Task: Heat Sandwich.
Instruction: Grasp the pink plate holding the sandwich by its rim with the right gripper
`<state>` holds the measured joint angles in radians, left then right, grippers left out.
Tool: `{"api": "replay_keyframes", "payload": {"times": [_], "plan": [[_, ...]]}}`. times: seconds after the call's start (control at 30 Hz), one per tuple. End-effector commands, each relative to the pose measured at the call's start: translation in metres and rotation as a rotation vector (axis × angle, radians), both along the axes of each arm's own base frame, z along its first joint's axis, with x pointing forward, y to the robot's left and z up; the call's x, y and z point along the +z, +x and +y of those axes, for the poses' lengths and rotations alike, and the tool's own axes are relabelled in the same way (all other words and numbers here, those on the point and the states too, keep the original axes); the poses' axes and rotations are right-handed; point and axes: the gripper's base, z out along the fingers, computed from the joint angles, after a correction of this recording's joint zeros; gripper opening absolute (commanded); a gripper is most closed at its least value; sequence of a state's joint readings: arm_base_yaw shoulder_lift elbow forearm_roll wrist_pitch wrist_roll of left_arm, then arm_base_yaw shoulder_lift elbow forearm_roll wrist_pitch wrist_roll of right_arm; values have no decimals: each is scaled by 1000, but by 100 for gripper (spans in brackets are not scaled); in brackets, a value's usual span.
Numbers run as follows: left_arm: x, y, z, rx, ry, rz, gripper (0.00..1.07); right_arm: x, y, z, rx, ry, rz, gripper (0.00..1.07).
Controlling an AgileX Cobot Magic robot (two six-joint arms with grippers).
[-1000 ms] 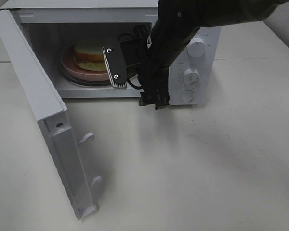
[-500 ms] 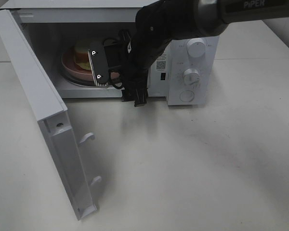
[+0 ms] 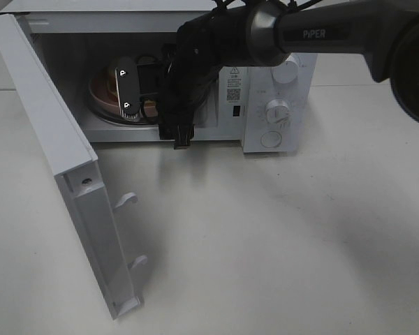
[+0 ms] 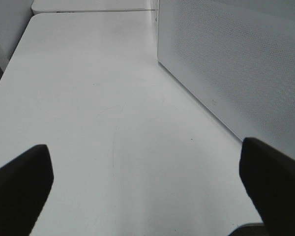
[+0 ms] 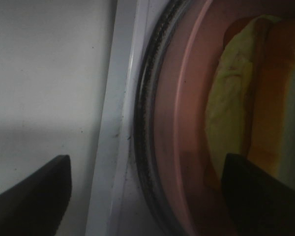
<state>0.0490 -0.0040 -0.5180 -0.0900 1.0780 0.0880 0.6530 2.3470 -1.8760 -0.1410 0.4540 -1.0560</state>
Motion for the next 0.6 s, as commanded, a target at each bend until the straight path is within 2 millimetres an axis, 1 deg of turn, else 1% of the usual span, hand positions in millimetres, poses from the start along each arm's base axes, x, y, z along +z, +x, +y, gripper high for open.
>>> {"api": "replay_keyframes", "payload": {"times": [0.03, 0.13, 0.2, 0.3, 0.37, 0.6], "plan": [[1, -1, 0, 2, -7, -18, 98, -4, 8, 2, -25, 3, -1, 79], [1, -1, 0, 2, -7, -18, 98, -7, 12, 3, -30, 6, -4, 78], [1, -1, 0, 2, -7, -18, 98, -13, 16, 3, -34, 6, -3, 78], [1, -1, 0, 2, -7, -18, 98, -16, 17, 4, -34, 5, -1, 77], [1, -1, 0, 2, -7, -18, 98, -21, 21, 0, -44, 1, 4, 76], [1, -1, 0, 2, -7, -18, 98, -27, 22, 0, -45, -8, 12, 76]]}}
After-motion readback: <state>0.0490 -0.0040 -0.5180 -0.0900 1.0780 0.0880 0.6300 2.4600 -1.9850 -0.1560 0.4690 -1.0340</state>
